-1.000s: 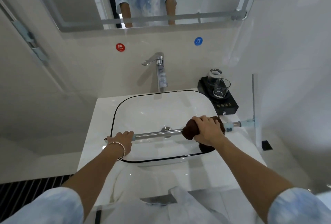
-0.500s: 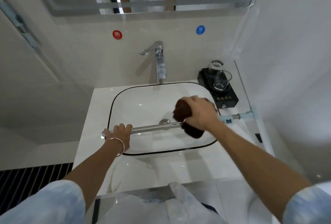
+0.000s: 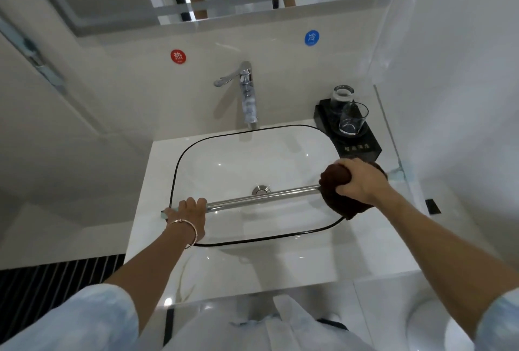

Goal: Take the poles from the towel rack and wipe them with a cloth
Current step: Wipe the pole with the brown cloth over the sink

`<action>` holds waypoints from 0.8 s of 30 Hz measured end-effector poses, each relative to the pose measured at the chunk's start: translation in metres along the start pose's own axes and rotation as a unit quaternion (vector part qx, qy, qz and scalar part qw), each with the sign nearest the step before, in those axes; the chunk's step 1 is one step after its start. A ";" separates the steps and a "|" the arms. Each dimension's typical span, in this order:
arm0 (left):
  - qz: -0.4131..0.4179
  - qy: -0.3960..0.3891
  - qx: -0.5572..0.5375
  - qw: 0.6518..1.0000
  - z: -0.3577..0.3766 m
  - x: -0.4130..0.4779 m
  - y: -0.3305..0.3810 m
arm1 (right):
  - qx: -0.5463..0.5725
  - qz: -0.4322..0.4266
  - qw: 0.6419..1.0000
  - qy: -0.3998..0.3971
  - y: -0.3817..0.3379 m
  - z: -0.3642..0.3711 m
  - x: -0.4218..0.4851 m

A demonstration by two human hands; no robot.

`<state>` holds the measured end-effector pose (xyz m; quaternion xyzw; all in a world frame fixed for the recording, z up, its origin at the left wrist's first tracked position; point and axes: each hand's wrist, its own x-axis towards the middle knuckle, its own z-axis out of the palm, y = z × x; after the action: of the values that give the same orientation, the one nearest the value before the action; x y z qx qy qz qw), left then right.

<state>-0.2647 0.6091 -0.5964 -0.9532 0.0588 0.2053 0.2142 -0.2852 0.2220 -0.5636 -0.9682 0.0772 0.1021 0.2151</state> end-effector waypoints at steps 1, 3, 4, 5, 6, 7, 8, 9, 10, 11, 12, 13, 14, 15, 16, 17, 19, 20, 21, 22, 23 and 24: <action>0.002 0.000 0.003 1.000 -0.001 0.001 0.000 | -0.013 -0.022 1.000 -0.004 -0.012 0.009 -0.003; 0.005 -0.004 -0.001 1.000 -0.002 0.001 0.000 | -0.048 -0.071 0.996 0.003 -0.044 0.030 -0.010; 0.007 -0.004 -0.004 1.000 -0.002 0.002 0.000 | -0.061 -0.095 0.994 0.004 -0.062 0.043 -0.012; 0.010 -0.002 -0.007 1.000 -0.001 0.002 0.000 | -0.067 -0.116 0.991 0.001 -0.081 0.056 -0.014; 0.014 0.002 -0.015 1.000 0.000 0.002 0.000 | -0.069 -0.135 0.988 -0.005 -0.100 0.069 -0.016; 0.019 0.006 -0.028 0.999 0.001 0.002 -0.001 | -0.071 -0.156 0.985 -0.011 -0.119 0.081 -0.017; 0.023 0.011 -0.042 0.999 0.003 0.002 -0.002 | -0.072 -0.176 0.982 -0.021 -0.137 0.092 -0.020; 0.026 0.016 -0.050 0.998 0.006 0.002 -0.003 | -0.074 -0.195 0.978 -0.028 -0.154 0.101 -0.023; 0.029 0.023 -0.054 0.998 0.008 0.003 -0.004 | -0.080 -0.211 0.974 -0.031 -0.166 0.109 -0.026; 0.033 0.030 -0.055 0.998 0.010 0.003 -0.006 | -0.087 -0.221 0.971 -0.031 -0.173 0.114 -0.028; 0.039 0.036 -0.056 0.997 0.011 0.004 -0.009 | -0.094 -0.227 0.969 -0.028 -0.175 0.114 -0.029; 0.045 0.042 -0.060 0.996 0.012 0.004 -0.011 | -0.100 -0.232 0.967 -0.026 -0.173 0.113 -0.028; 0.052 0.047 -0.065 0.995 0.013 0.006 -0.013 | -0.107 -0.234 0.966 -0.024 -0.167 0.110 -0.027; 0.058 0.050 -0.072 0.994 0.014 0.007 -0.015 | -0.113 -0.228 0.967 -0.023 -0.157 0.104 -0.026; 0.063 0.051 -0.082 0.993 0.014 0.008 -0.016 | -0.116 -0.213 0.970 -0.018 -0.145 0.097 -0.024; 0.066 0.054 -0.093 0.992 0.014 0.011 -0.017 | -0.119 -0.192 0.974 -0.005 -0.129 0.088 -0.023; 0.069 0.058 -0.118 0.989 0.014 0.014 -0.020 | -0.134 -0.143 0.980 0.028 -0.088 0.068 -0.024; 0.072 0.058 -0.129 0.987 0.013 0.016 -0.021 | -0.138 -0.118 0.982 0.048 -0.067 0.057 -0.025; 0.078 0.057 -0.139 0.985 0.013 0.018 -0.022 | -0.136 -0.096 0.984 0.069 -0.047 0.048 -0.026; 0.086 0.057 -0.149 0.983 0.012 0.019 -0.021 | -0.133 -0.079 0.985 0.083 -0.032 0.041 -0.025; 0.092 0.058 -0.155 0.982 0.012 0.020 -0.019 | -0.133 -0.066 0.985 0.088 -0.025 0.039 -0.023; 0.097 0.061 -0.155 0.981 0.012 0.019 -0.017 | -0.137 -0.057 0.985 0.091 -0.024 0.039 -0.021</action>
<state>-0.2480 0.6288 -0.6079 -0.9753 0.1315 0.1733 0.0384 -0.3075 0.2626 -0.5838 -0.9966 0.0267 0.0108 0.0777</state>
